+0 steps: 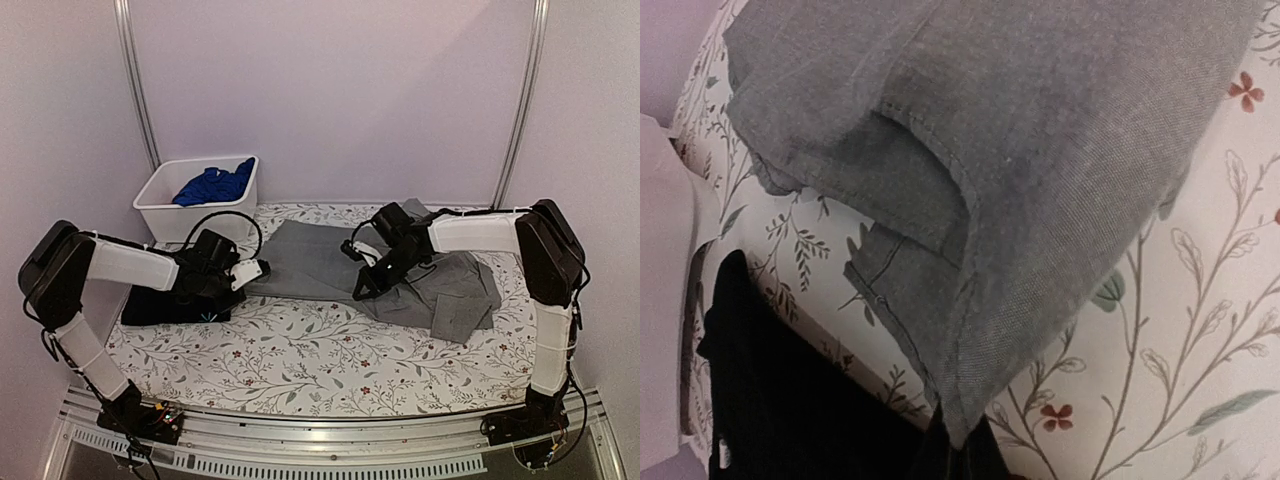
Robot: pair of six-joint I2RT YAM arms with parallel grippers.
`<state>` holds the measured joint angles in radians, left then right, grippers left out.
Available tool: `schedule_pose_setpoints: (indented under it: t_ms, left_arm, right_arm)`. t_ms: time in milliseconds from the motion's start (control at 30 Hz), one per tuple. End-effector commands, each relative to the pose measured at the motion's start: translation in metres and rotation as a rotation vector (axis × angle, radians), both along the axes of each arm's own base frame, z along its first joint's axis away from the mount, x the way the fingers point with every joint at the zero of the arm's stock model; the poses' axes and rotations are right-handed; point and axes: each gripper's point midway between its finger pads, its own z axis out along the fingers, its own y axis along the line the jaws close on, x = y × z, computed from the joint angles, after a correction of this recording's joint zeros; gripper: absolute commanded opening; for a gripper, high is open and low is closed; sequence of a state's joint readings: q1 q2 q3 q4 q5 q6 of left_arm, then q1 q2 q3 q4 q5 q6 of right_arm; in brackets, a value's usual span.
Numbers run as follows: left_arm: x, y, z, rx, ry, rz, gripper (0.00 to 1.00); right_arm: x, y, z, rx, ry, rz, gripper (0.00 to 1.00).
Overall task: Fold and stack the mixed laundry pile
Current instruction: Smooth out the 1/3-folded T-shirt at the center of the board.
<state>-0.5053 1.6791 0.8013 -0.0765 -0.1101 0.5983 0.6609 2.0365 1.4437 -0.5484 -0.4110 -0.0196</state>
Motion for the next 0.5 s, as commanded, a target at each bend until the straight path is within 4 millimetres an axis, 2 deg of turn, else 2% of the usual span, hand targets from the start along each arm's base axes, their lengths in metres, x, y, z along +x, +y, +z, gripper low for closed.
schedule_pose_setpoints:
  t_ms: [0,33,100,167,200,300,400,467]
  left_arm:
    - [0.006,0.034,0.026,0.060,-0.101,0.063,0.00]
    - [0.000,0.031,0.028,0.039,-0.089,0.046,0.05]
    - [-0.010,0.024,0.035,-0.004,-0.083,0.017,0.24]
    - [-0.016,0.023,0.045,-0.031,-0.091,0.011,0.34]
    - [-0.016,0.023,0.055,-0.053,-0.113,0.015,0.37]
    - [-0.014,0.020,0.087,-0.136,-0.183,0.027,0.48]
    - [-0.013,0.010,0.108,-0.215,-0.201,0.027,0.55]
    - [-0.014,-0.002,0.107,-0.266,-0.139,0.016,0.56]
  right_arm:
    - [-0.010,0.000,0.020,0.057,0.005,0.031,0.00]
    - [-0.017,0.006,0.021,0.079,0.024,0.054,0.00]
    - [-0.033,0.022,0.023,0.116,0.059,0.120,0.00]
    - [-0.056,0.041,0.024,0.143,0.090,0.200,0.01]
    - [-0.069,0.050,0.023,0.153,0.113,0.248,0.05]
    - [-0.099,0.066,0.025,0.189,0.178,0.351,0.27]
    - [-0.099,0.065,0.035,0.201,0.174,0.350,0.39]
    - [-0.085,0.055,0.054,0.230,0.146,0.298,0.46]
